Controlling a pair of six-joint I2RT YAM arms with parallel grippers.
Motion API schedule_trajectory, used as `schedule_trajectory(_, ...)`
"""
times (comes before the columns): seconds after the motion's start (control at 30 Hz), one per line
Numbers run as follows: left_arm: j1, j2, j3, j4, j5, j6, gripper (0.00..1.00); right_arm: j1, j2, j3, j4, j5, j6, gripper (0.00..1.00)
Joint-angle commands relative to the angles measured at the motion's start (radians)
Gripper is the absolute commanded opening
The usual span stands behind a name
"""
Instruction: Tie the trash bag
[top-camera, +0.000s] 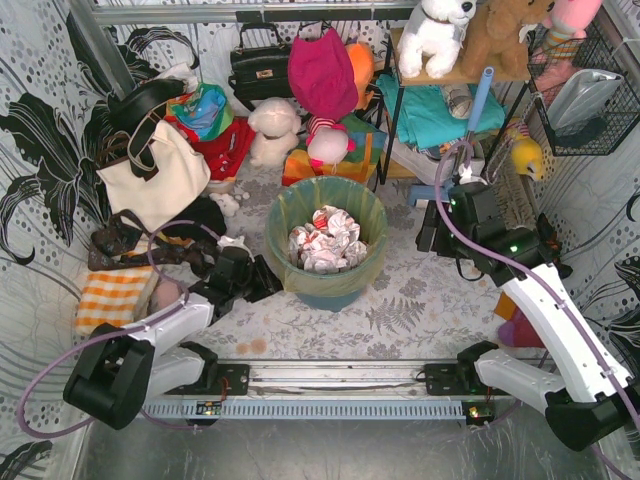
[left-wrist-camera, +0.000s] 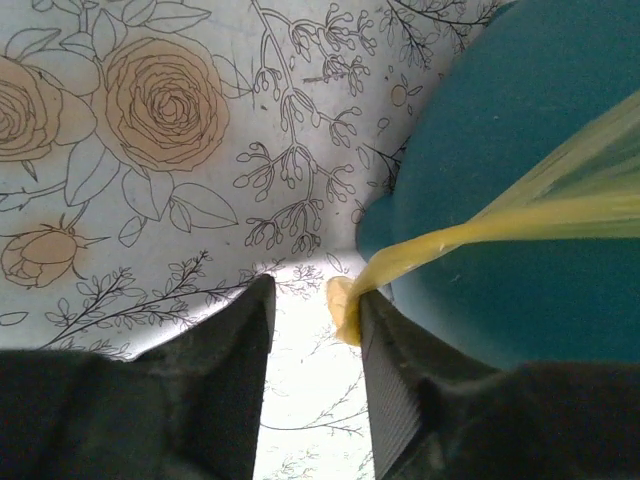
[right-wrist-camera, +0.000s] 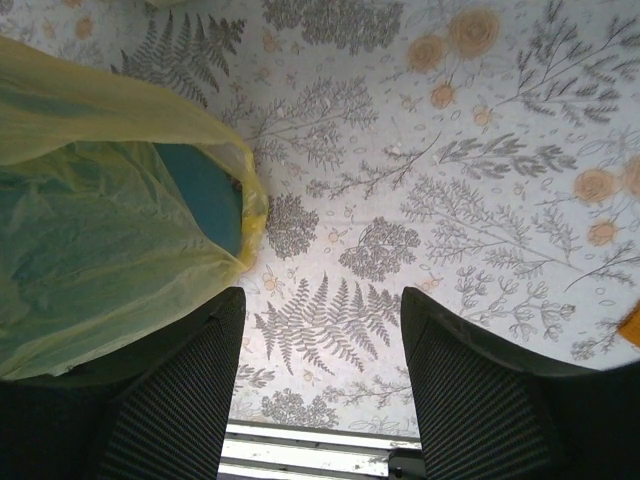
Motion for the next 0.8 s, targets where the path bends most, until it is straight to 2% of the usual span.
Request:
schedule_trajectory(0.0,0.008,0.031,0.047,0.015,-0.018,0.038,0.43,-0.005,-0.015,-0.074,0.056,-0.053,0.05,0.64)
schedule_trajectory(0.23,0.01,-0.015,0.086,-0.041,-0.031,0.047,0.26,-0.005,-0.029,-0.256,0.206,-0.178,0.126,0.63)
schedule_trajectory(0.33,0.01,-0.044,0.105,-0.071,-0.033,0.051,0.13,-0.007,-0.031,-0.338,0.303,-0.228,0.169,0.62)
schedule_trajectory(0.47,0.009,-0.068,0.11,-0.088,-0.026,0.052,0.0,-0.011,-0.017,-0.469,0.458,-0.309,0.226,0.6)
schedule_trajectory(0.77,0.009,-0.062,0.114,-0.108,0.004,0.059,0.0,-0.034,0.102,-0.653,0.795,-0.441,0.309,0.55)
